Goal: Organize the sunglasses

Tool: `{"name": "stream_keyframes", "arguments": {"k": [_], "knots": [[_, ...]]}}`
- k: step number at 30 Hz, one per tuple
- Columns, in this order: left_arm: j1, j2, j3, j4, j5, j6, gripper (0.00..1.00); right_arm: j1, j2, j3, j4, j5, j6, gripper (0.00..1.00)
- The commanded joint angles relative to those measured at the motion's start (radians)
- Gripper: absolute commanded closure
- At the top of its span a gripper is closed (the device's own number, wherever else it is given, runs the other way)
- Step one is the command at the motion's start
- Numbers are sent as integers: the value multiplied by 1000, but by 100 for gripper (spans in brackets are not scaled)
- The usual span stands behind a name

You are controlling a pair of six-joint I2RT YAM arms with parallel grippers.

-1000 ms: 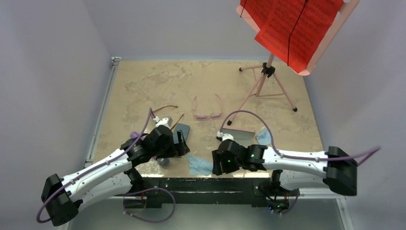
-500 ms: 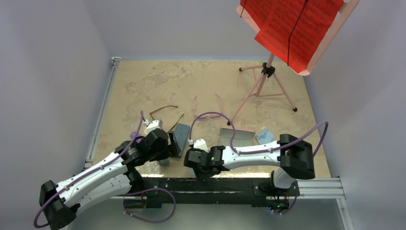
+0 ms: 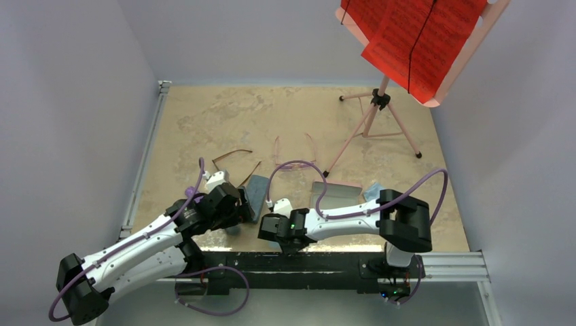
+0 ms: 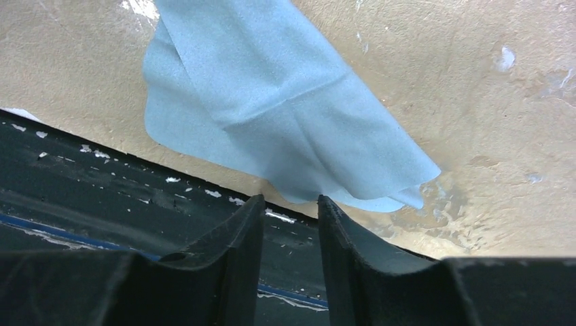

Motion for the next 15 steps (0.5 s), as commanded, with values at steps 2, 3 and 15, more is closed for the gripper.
{"name": "stream_keyframes", "arguments": {"k": [2,3,15], "knots": [[-1,-2,-1,-9,-22,-22,0,5,12,25,-14,38,6,66],[-1,-2,1,-10,-22,-22,0,5,14,22,-14,38,8,68],[-2,-1,16,-24,-27,-19,0,4,-9,-43,38,23,15,79]]}}
